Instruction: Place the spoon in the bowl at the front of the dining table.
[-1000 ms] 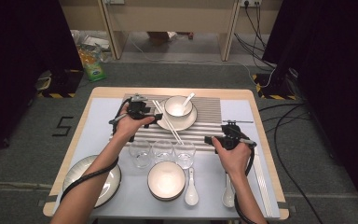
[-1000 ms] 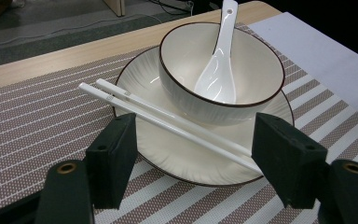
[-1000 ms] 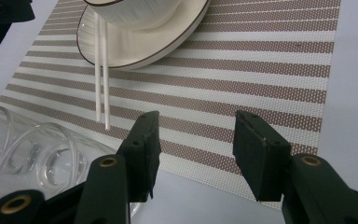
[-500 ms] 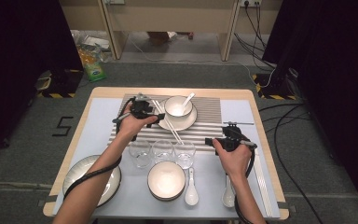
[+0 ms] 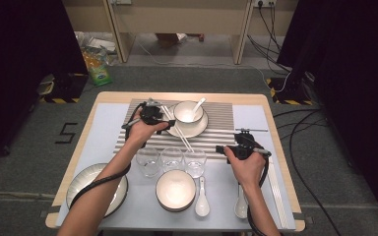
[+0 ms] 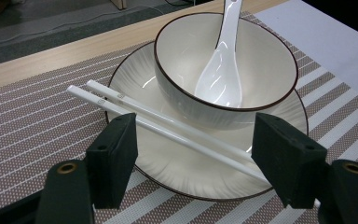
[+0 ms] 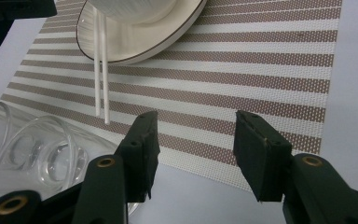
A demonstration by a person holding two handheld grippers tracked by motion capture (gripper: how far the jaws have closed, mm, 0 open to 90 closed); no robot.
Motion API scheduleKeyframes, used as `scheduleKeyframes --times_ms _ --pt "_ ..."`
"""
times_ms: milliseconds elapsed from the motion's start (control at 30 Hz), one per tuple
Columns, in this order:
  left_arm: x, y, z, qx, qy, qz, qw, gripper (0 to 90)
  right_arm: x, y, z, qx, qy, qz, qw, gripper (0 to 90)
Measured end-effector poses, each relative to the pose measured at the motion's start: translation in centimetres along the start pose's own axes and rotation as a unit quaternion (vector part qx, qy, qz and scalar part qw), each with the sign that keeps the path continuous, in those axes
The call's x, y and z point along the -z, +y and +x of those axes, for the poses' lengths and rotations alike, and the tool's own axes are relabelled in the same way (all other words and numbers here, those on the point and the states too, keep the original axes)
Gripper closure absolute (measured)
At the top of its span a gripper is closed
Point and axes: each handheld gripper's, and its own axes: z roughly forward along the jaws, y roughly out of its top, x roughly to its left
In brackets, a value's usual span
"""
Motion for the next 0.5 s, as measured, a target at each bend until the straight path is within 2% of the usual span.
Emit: scheduleKeyframes --times_ms 500 --pt "-1.8 -0.6 -0.6 0.0 -0.002 0.019 0.9998 30.5 -0.2 0.0 -0.2 0.003 0.0 0.002 1.0 50.4"
